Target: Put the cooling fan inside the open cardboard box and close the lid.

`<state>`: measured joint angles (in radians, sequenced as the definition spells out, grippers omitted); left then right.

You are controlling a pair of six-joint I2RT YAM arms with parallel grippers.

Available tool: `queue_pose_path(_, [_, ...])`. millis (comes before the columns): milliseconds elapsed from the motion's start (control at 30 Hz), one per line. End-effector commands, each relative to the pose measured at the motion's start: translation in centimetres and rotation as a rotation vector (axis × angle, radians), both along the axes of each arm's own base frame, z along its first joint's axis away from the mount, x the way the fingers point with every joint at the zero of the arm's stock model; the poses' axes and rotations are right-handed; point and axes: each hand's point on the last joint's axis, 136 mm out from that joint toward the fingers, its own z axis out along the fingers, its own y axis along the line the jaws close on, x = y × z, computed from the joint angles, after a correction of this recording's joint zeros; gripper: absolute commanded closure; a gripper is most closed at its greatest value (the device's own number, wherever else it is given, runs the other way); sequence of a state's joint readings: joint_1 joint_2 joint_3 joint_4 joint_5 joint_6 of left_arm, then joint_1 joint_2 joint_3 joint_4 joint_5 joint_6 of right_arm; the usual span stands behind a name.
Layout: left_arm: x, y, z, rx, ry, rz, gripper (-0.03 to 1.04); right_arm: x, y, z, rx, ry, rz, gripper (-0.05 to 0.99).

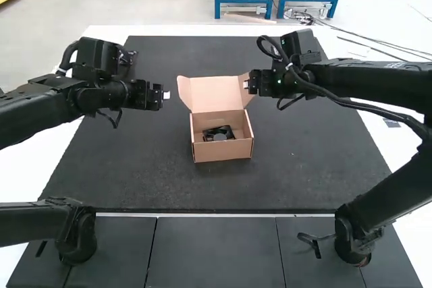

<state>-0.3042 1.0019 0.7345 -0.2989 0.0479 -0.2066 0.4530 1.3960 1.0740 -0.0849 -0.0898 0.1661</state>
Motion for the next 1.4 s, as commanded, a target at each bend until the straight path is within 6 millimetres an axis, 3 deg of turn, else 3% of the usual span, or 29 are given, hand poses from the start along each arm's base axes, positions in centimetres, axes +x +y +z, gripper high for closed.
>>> queue_pose_path(0, [0.8,0.8,-0.2,0.011,-0.015,0.029,0.05,0.9,-0.4,0.7,0.028,-0.018,-0.019,0.04])
queue_pose_path(367, [2.9,3.3,-0.8,0.021,-0.032,0.106,0.05,2.5,0.2,1.2,0.042,-0.056,-0.025,0.04])
queue_pose_path(800, [4.6,2.9,-2.1,0.026,-0.029,0.103,0.05,5.1,-0.4,3.2,0.068,-0.096,-0.052,0.04])
queue_pose_path(1367, [8.3,2.3,-3.1,0.031,-0.033,0.105,0.05,4.7,-0.2,2.8,0.067,-0.050,-0.031,0.05])
